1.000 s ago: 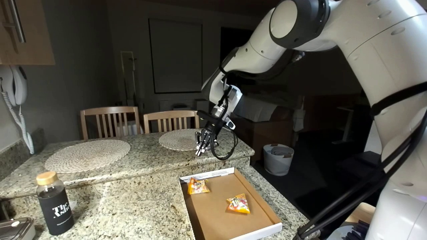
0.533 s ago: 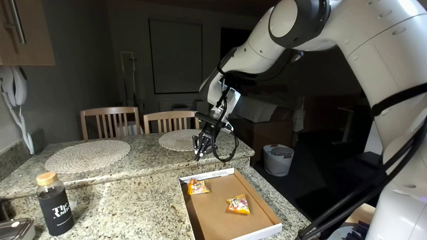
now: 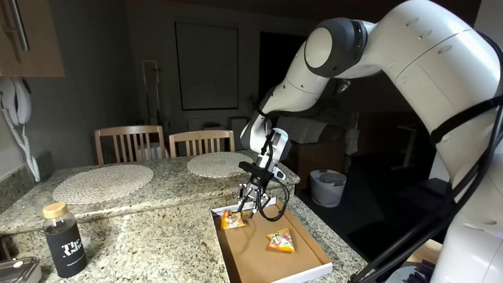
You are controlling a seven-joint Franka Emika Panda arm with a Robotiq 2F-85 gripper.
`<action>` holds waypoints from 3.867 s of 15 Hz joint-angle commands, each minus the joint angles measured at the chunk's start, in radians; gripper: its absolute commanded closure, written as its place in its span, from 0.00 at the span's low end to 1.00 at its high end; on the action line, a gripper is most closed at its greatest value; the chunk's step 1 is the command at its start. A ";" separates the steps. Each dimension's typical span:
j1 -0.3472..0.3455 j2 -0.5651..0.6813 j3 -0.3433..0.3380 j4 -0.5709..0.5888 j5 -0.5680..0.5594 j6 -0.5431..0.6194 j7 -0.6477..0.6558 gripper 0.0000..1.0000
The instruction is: Pick up the objects from the cover box and put them on the counter
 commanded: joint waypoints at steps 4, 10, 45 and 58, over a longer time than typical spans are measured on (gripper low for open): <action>0.022 0.062 0.024 0.017 0.088 0.357 -0.093 0.02; 0.065 0.147 0.047 0.082 0.047 0.490 -0.065 0.14; -0.163 -0.225 0.287 -0.163 0.188 0.674 -0.296 1.00; 0.023 -0.169 0.048 -0.028 0.168 0.764 -0.011 0.66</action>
